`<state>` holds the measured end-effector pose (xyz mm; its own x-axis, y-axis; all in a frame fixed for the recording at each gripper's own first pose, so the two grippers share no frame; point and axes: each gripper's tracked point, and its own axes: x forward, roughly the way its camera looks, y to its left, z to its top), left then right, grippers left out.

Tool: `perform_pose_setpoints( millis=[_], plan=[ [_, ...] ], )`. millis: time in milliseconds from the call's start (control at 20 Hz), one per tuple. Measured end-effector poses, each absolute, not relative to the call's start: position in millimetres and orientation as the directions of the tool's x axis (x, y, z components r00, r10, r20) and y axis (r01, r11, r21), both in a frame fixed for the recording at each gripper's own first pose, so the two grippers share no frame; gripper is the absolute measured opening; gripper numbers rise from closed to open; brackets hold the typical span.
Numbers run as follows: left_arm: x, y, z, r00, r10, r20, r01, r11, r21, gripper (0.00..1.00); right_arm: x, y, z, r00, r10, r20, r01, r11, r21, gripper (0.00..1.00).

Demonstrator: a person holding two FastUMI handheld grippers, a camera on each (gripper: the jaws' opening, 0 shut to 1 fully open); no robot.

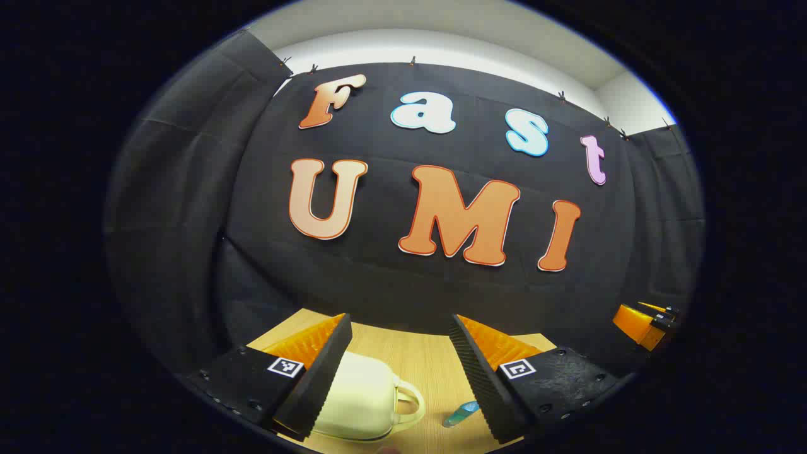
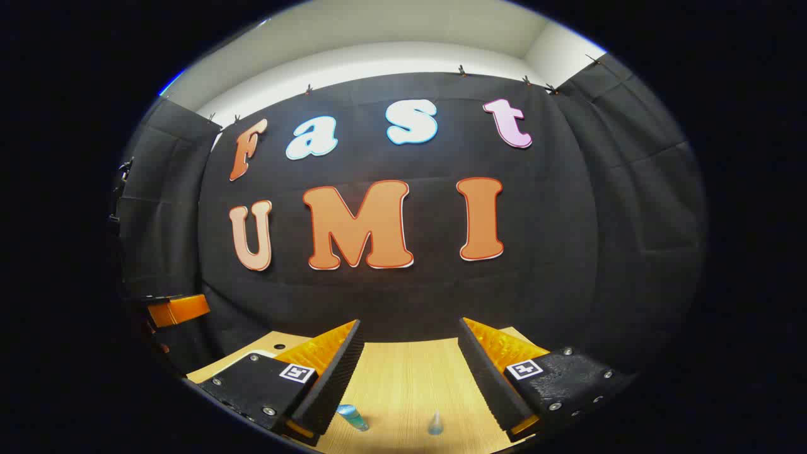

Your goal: First open the suitcase, pack the skin care products into it, and then close the suitcase.

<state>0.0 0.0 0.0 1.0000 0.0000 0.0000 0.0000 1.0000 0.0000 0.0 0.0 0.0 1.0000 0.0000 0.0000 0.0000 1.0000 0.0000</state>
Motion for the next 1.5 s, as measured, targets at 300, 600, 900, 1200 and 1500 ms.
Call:
perform_pose_setpoints(
  millis=[300,600,900,1200,1500],
  plan=[
    [11.4,-15.5,-4.1,0.998,0.061,0.009,-0.060,0.998,-0.036,0.97,8.0,-30.9,5.2,1.000,-0.008,-0.026,0.005,0.990,-0.139,0.95],
    [4.3,-55.2,-26.7,0.993,0.118,-0.031,-0.120,0.990,-0.069,0.96,27.4,-57.3,3.5,0.995,0.086,-0.048,-0.093,0.983,-0.159,0.95],
    [-3.5,-60.0,-35.5,0.981,0.189,-0.045,-0.192,0.980,-0.050,0.96,40.0,-56.7,-10.1,0.980,0.173,-0.096,-0.186,0.971,-0.151,0.95],
    [11.7,-51.2,-47.0,0.990,0.091,-0.111,-0.085,0.995,0.051,0.96,35.7,-56.9,-25.3,0.989,0.064,-0.133,-0.080,0.990,-0.117,0.96],
    [29.8,-42.4,-91.1,0.978,0.003,-0.208,0.068,0.940,0.334,0.97,24.3,-52.2,-39.7,0.985,-0.012,-0.172,-0.008,0.993,-0.115,0.96]
  ],
)
